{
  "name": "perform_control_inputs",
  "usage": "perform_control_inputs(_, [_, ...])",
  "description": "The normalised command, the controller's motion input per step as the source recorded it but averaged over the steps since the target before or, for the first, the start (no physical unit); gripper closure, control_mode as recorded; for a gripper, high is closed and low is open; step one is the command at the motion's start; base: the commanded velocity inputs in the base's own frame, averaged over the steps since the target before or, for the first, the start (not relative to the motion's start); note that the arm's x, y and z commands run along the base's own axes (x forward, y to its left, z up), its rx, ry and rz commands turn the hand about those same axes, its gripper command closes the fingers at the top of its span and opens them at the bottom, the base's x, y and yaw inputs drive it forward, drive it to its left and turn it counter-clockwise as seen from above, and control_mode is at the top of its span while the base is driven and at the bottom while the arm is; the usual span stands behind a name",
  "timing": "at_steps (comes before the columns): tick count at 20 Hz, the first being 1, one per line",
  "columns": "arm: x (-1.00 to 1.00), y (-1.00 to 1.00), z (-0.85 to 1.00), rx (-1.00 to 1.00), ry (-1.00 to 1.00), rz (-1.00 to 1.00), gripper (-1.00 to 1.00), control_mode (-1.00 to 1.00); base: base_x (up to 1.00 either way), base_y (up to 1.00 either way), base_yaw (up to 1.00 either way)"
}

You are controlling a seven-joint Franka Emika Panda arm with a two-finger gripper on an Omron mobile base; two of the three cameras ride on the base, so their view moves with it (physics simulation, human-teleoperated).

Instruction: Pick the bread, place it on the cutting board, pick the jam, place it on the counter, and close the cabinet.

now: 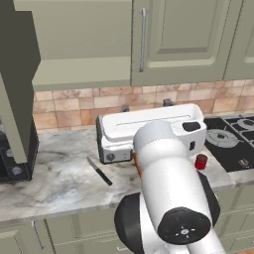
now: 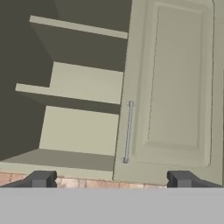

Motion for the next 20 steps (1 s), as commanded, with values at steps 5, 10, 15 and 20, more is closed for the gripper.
perform_control_inputs(5, [-0.14, 0.31, 0.00, 0.00, 0.03, 0.00, -1.00, -1.00, 0.00, 0.00, 0.00])
perform_control_inputs(10, [-0.18, 0.26, 0.00, 0.00, 0.00, 0.00, -1.00, -1.00, 0.00, 0.00, 0.00])
perform_control_inputs(15, [-0.25, 0.22, 0.00, 0.00, 0.00, 0.00, -1.00, -1.00, 0.00, 0.00, 0.00])
perform_control_inputs(20, [-0.25, 0.22, 0.00, 0.00, 0.00, 0.00, -1.00, -1.00, 0.00, 0.00, 0.00])
